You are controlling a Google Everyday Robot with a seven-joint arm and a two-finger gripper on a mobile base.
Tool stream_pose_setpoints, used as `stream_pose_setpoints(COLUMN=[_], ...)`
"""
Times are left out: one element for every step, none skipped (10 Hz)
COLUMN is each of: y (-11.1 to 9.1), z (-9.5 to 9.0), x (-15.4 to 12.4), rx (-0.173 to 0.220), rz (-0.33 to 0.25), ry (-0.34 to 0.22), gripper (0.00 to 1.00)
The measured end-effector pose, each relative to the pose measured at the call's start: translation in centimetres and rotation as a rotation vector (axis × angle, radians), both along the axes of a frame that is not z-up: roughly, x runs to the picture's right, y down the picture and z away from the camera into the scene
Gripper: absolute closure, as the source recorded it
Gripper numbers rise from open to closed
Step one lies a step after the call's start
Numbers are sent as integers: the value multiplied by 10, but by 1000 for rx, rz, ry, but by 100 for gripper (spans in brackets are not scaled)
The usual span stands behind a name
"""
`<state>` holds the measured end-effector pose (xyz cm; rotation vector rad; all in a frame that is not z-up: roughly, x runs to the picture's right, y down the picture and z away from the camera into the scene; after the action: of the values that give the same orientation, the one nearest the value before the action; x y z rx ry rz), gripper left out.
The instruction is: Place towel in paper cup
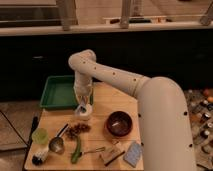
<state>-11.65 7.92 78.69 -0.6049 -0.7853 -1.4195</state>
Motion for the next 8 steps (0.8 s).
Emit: stream_pose_setpoints(y=[1, 3, 3, 3, 4, 4, 4, 3], z=[-1, -2, -2, -2, -1, 0, 0, 1], x=[-1, -1, -1, -1, -2, -2, -3, -3], rx=[-5, -10, -12, -15, -18, -21, -22, -21], rz=[-5, -10, -13, -15, -18, -19, -20, -23], ry=[-5, -9, -11, -14, -17, -19, -21, -23], gripper=[93, 84, 75, 64, 53, 43, 33, 24])
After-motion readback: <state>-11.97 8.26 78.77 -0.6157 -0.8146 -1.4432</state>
